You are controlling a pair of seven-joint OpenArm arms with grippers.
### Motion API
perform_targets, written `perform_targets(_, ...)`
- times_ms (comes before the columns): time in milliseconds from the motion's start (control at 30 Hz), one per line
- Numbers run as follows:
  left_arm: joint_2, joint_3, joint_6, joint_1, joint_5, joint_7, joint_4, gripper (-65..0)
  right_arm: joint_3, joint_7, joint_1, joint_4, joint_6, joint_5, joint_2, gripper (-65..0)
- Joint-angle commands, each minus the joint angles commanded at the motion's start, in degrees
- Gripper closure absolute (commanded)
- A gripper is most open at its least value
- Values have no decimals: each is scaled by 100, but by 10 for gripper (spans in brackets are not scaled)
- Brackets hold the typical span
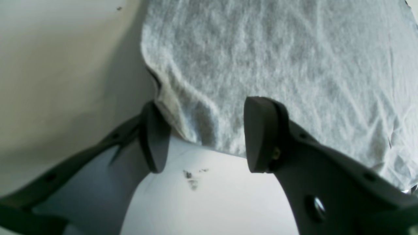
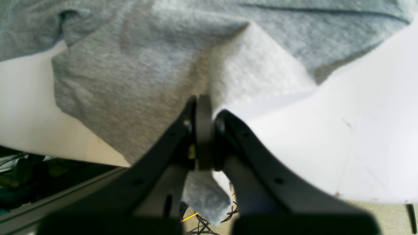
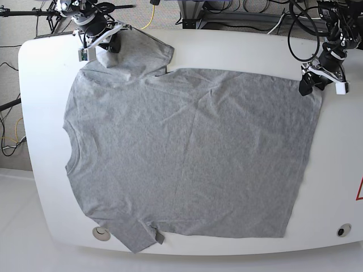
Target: Fold the T-shirt properly
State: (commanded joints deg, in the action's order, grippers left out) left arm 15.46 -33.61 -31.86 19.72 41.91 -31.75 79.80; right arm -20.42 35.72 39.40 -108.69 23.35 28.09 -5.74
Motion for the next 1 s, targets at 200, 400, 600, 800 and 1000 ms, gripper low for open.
perform_targets(200,22,8,-14,7,5,170,-5,-221,11,8,11,-25,-12,-24,3,0)
perform_targets(400,33,24,-36,20,-9,221,-14,-142,12,6,0,-27,-10,-25,0,0)
perform_targets(600,10,6,-73,-16,-40,30,49,0,12,0,4,-4,-17,-69,-2,0)
perform_targets(800,13,-27,-78,-16,-27,11,83,0,34,-8,17,-26,-20,-67,-5,0)
perform_targets(1000,13,-25,-45,28,-59,-13,53,0,8,14,16,-54,-27,-66,7,0)
